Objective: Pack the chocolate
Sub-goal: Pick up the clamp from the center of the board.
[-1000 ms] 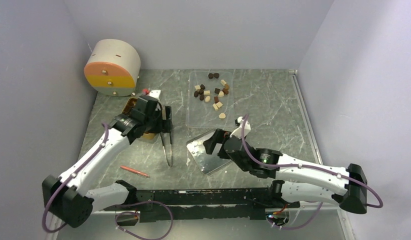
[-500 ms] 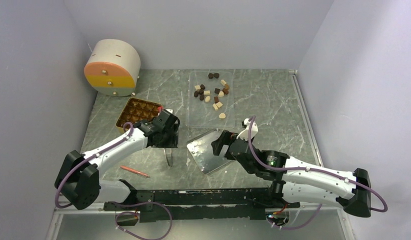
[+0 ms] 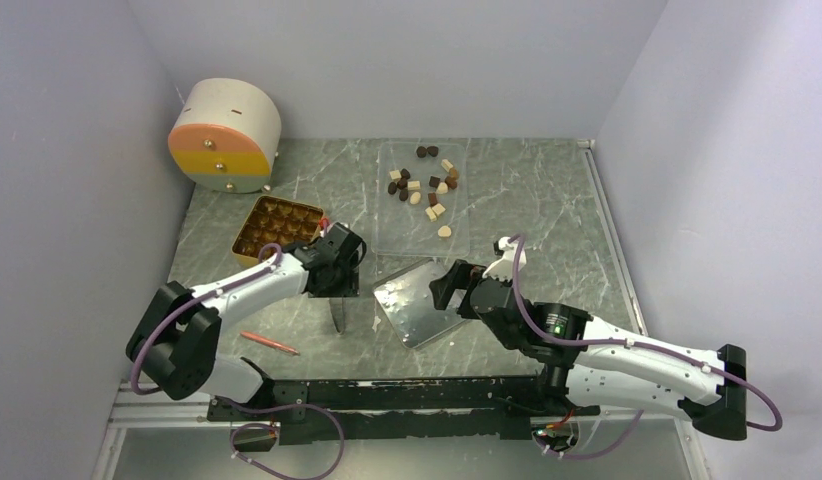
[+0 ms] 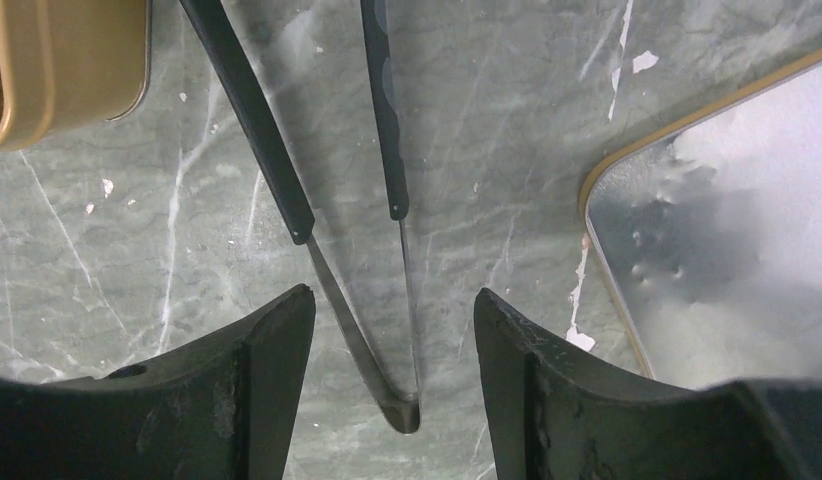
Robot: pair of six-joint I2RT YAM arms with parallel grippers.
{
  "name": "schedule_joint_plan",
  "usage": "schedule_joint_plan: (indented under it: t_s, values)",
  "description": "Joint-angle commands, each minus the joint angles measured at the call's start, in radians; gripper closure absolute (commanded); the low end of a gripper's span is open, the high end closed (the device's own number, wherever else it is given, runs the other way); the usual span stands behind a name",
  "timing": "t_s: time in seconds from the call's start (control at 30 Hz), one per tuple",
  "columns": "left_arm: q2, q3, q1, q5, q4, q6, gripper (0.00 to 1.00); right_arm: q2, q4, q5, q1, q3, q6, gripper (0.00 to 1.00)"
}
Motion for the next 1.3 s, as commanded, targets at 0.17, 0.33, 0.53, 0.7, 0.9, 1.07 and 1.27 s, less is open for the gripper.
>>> schedule_joint_plan:
  t_s: [0.17,0.33,0.53,0.7,0.9,1.07,1.27]
  values:
    - [0.004,-0.024,0.0,-0.071,0.059,-0.029,0.37,-0.006,-0.011,0.024,0.002,0.003,-0.015,0.02]
    - [0.011,-0.036,0.009,-0.082,0.064,-0.043,0.37,0.002,-0.018,0.022,0.003,0.01,-0.012,0.02]
    - [-0.009,-0.069,0.024,-0.059,0.102,-0.05,0.36,-0.001,-0.016,0.021,0.002,0.003,-0.008,0.02]
    - [0.001,-0.083,0.036,-0.045,0.13,-0.045,0.38,0.002,-0.022,0.026,0.002,0.011,-0.013,0.02]
    - [0.027,-0.087,0.04,-0.024,0.16,-0.033,0.39,-0.001,-0.032,0.027,0.002,0.014,-0.013,0.02]
    - [0.041,-0.085,0.041,-0.034,0.161,-0.037,0.4,-0.004,-0.03,0.025,0.002,0.012,-0.011,0.02]
    - [0.06,-0.094,0.041,-0.035,0.171,-0.041,0.4,-0.005,-0.034,0.028,0.002,0.012,-0.009,0.02]
